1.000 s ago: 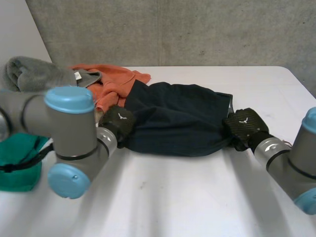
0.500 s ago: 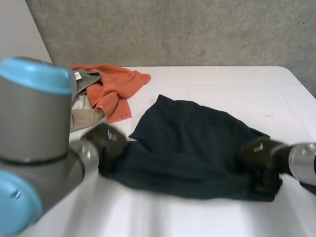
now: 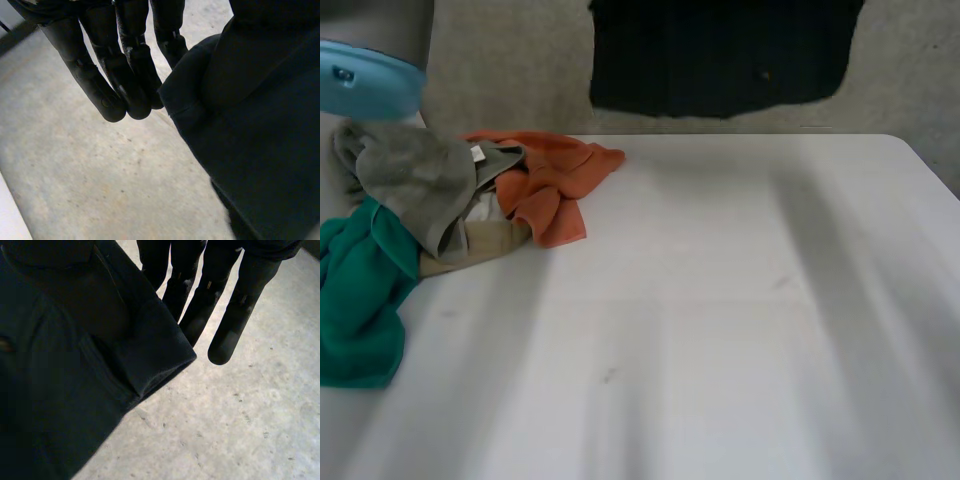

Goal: Fold the laundry.

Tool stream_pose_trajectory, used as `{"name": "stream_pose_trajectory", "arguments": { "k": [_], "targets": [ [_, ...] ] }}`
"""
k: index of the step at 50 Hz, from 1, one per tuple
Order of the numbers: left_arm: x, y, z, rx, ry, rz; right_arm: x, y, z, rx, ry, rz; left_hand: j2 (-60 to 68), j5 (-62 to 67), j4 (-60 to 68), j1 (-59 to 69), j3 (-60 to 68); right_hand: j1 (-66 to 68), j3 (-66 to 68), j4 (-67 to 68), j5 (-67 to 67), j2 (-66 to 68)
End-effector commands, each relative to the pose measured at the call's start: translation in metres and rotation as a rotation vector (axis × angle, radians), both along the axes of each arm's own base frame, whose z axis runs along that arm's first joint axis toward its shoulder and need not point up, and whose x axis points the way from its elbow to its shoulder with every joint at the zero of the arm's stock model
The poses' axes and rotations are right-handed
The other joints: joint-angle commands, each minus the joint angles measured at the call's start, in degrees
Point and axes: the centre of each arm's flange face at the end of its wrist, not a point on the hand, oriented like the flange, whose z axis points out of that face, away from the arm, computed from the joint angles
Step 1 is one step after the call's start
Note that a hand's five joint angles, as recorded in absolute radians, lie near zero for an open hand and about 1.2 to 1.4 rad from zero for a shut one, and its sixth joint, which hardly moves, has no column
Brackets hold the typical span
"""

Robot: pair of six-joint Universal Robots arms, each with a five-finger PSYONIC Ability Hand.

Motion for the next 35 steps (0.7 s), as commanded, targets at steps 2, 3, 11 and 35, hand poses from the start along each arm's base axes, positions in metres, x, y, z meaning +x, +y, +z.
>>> {"name": "stream_pose_trajectory", "arguments": {
  "k": [2,3,11,35],
  "targets": [
    [0.0,-0.013,-0.066,0.25,-0.089,0.025,0.013,-0.01,-0.066,0.244,0.083,0.045,11.47,13.61,11.52,13.67,12.02,16.75,11.61,11.73,12.2,12.95],
    [-0.001,-0.015,-0.085,0.301,-0.119,0.029,0.016,-0.011,-0.086,0.299,0.105,0.058,11.47,13.61,11.52,13.67,12.02,16.75,11.61,11.73,12.2,12.95],
    [-0.01,-0.007,-0.224,0.646,-0.344,0.016,0.03,0.009,-0.224,0.656,0.292,0.15,11.47,13.61,11.52,13.67,12.02,16.75,11.61,11.73,12.2,12.95],
    [0.046,0.142,-0.287,1.114,-0.848,-0.022,-0.017,0.126,-0.255,1.24,0.706,0.136,11.47,13.61,11.52,13.67,12.02,16.75,11.61,11.73,12.2,12.95]
  ]
}}
